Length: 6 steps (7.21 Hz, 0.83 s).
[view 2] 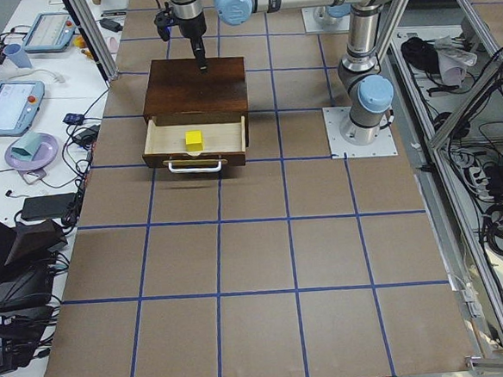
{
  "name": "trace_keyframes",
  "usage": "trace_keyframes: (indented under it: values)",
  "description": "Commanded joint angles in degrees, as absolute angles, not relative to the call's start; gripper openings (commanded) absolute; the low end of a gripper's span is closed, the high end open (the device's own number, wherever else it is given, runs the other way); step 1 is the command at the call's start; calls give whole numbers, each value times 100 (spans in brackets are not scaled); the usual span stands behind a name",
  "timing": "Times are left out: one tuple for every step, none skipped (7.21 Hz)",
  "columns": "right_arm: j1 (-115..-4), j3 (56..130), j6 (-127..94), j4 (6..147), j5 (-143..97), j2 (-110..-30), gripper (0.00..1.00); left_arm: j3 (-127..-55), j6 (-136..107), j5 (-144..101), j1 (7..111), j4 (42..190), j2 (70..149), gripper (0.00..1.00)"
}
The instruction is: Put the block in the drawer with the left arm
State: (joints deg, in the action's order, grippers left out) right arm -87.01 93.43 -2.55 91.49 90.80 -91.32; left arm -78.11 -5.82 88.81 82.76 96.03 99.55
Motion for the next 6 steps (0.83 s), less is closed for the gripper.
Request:
trace_keyframes:
  values:
    - [-8692, 9343, -255, 9149, 9088, -9132, 100, -8146, -1352, 8825, 8455, 9528, 9722, 100]
    - [-8692, 9343, -255, 9149, 9088, -9132, 100, -8321, -1084, 8859, 8472, 9527, 9669, 100]
    - [-8701, 9343, -255, 9149, 9088, -9132, 100, -8428, -794, 8877, 8655, 9536, 9529, 100]
    - [-8701, 9343, -255, 9149, 9088, -9132, 100, -8481, -869, 8877, 8805, 9545, 9510, 100]
    - [-8701, 9343, -255, 9149, 9088, -9132, 100, -8577, -748, 8903, 8876, 9449, 9510, 100]
    - [-8701, 9351, -255, 9149, 9088, -9132, 100, -8709, -503, 8929, 8851, 9179, 9501, 100]
